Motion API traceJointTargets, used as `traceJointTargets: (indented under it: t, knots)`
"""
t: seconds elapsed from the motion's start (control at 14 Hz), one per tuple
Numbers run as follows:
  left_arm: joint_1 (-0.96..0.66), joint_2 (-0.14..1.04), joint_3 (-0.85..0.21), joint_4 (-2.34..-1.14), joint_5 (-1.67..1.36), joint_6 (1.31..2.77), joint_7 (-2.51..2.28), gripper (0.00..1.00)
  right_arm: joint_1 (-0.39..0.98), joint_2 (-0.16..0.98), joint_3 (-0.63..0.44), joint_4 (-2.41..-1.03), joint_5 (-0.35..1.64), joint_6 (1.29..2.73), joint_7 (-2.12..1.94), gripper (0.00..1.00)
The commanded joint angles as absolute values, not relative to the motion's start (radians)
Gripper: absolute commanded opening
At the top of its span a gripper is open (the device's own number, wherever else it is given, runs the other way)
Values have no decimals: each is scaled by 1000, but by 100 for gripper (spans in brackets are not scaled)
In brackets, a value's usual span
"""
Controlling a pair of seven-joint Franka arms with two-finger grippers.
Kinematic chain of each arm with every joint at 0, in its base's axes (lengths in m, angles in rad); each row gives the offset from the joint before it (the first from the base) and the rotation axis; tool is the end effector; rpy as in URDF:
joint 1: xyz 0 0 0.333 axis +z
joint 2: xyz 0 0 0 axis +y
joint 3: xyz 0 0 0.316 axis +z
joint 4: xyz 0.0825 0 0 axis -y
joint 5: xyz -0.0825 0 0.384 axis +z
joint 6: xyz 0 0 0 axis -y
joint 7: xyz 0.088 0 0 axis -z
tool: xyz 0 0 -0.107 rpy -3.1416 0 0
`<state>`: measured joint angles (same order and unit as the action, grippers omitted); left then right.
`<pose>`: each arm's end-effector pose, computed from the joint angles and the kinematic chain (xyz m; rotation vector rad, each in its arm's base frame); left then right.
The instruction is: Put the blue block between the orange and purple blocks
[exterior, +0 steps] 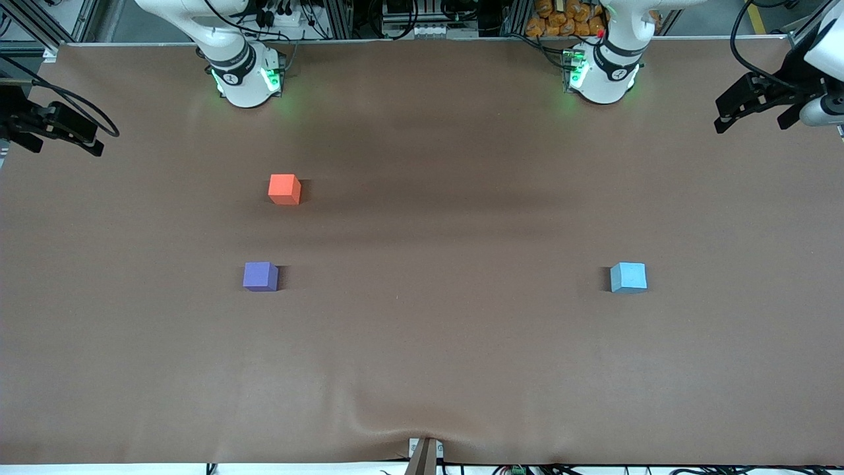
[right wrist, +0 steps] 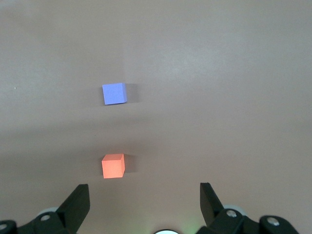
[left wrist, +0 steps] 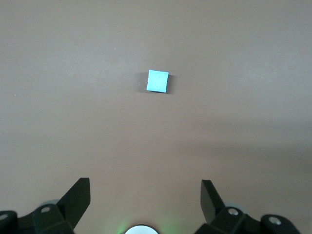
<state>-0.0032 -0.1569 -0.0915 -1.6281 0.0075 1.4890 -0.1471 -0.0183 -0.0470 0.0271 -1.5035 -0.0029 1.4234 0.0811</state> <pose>0.4936 -0.0503 0.6725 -3.1208 -0.0844 -0.0307 0.5240 0.0047 0.6684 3.1335 -0.1140 -0.0516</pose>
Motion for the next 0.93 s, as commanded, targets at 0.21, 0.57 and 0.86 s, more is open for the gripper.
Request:
traceJointTargets:
  t: [0.21,0.57,0.86]
  knots:
    - [-5,-146,-89,-1600,49,1485,-138,100,-48,-43,40,-1488,15,1410,64,100]
    - [-2,-144,-87,-1603,35,1482,-130,100,-48,-43,40,-1488,17,1410,64,100]
    - [-3,-143,-89,-1608,32,1482,-130,100,-48,-43,40,-1488,17,1410,64,100]
